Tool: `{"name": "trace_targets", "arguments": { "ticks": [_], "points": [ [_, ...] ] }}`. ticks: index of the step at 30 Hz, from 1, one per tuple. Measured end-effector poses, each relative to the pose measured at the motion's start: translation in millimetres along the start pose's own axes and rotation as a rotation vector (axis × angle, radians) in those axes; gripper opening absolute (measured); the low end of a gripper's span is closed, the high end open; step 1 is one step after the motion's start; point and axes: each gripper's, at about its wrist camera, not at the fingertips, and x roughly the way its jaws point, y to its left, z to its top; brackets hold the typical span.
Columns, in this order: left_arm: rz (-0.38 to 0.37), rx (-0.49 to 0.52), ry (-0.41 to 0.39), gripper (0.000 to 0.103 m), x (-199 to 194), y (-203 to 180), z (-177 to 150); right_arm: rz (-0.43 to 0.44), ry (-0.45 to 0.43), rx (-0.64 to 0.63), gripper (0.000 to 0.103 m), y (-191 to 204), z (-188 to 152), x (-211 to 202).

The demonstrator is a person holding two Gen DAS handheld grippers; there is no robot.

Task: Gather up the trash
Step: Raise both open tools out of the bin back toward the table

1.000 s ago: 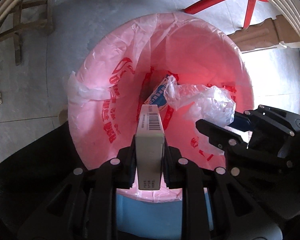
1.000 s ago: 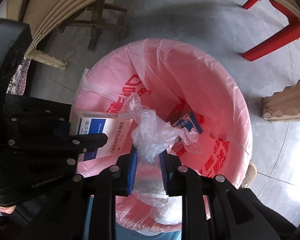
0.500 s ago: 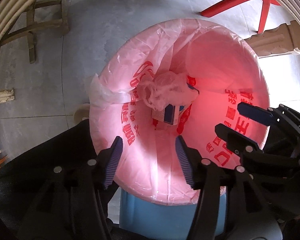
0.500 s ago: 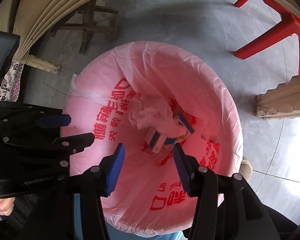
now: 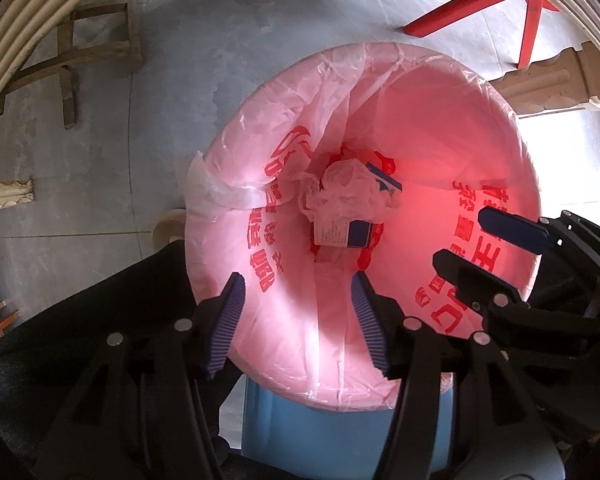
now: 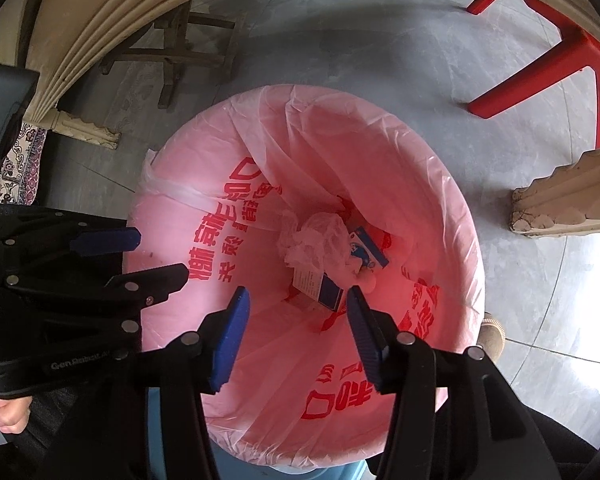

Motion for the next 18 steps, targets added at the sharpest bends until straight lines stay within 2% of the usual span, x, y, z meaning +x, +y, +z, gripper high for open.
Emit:
{"name": "trace_targets", "arguments": {
  "ticks": [6,9,13,15,17,18],
  "points": [
    [0.013,0.015,-0.021,0.055,-6,-1,-3,-0.003,-0.009,-0.006,0.05,4,-1,-7],
    [0.024,0.025,-0.056,0.061,-20,0,-11,-0.013,-0.051,-0.036,0.05,12,-6,-26],
    [0.036,0.045,-0.149,0.062,-58,-1,-32,-0.013,-0.15,-0.056,0.051,21,-17,-72],
    [0.021,0.051,-0.213,0.062,-88,1,-45,-0.007,-0.23,-0.06,0.052,27,-20,-106],
    [0.016,0.064,-0.285,0.062,-123,4,-59,0.022,-0.322,-0.044,0.063,30,-24,-146],
    [0.014,0.075,-0.332,0.062,-146,5,-66,0.029,-0.363,-0.039,0.072,31,-25,-162]
  ]
}}
